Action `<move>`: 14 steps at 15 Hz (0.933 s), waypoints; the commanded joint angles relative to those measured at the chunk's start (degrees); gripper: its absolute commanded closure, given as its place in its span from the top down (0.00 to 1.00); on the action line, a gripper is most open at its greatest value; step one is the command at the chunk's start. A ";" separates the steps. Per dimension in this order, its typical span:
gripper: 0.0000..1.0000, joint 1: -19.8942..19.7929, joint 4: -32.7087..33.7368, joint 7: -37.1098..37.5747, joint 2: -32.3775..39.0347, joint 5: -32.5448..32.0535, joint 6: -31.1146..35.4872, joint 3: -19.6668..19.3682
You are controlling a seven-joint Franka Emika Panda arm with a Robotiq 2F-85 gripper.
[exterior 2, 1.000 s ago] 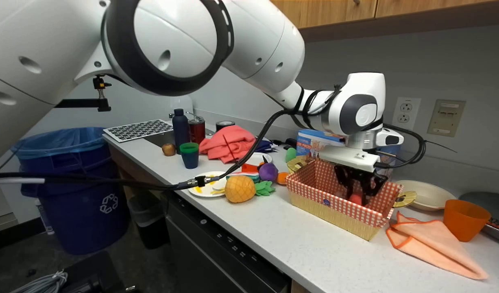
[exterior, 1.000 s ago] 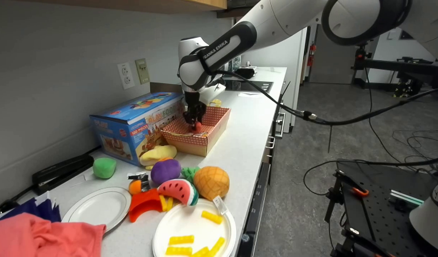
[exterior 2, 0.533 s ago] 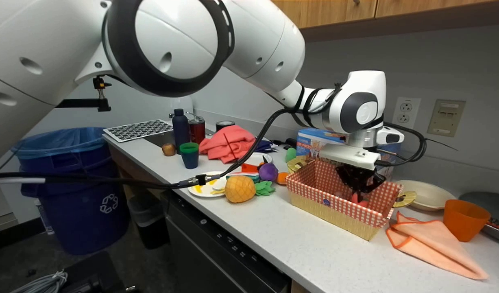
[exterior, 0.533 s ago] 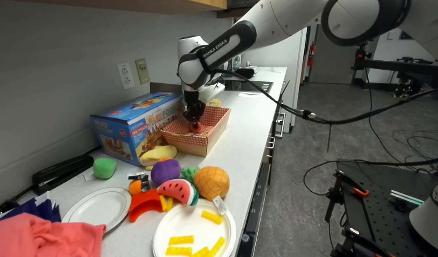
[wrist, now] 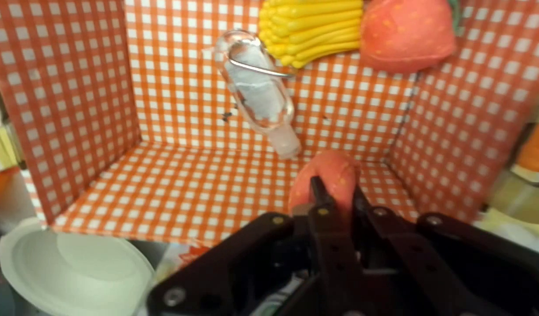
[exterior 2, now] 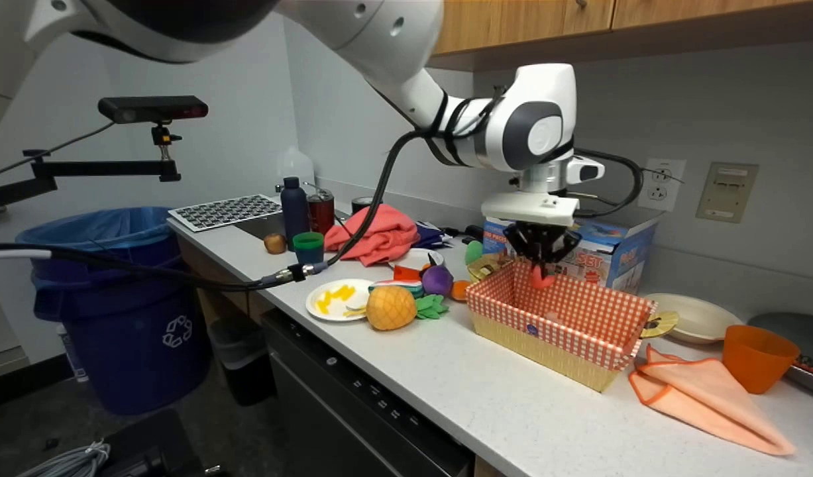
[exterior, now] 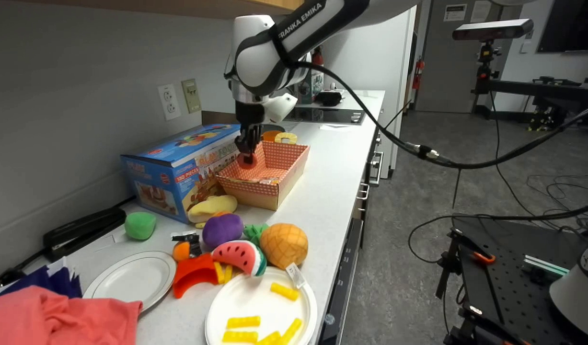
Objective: Remove all the items from the fruit box and put them on the counter
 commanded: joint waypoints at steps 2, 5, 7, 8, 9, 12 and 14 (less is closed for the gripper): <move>0.03 1.57 -16.51 -7.46 -13.92 0.35 5.20 4.13; 0.03 3.38 -24.08 -10.96 -19.49 0.29 7.23 6.50; 0.03 5.13 -27.34 -11.16 -21.01 -0.78 7.88 6.94; 0.03 5.85 -28.78 -11.09 -21.50 -1.20 7.99 6.99; 0.03 6.51 -30.17 -10.89 -21.68 -2.00 8.59 6.80; 0.36 7.47 -32.33 -10.33 -20.85 -3.86 9.12 6.30; 0.44 7.50 -33.01 -10.11 -20.64 -4.30 9.84 6.31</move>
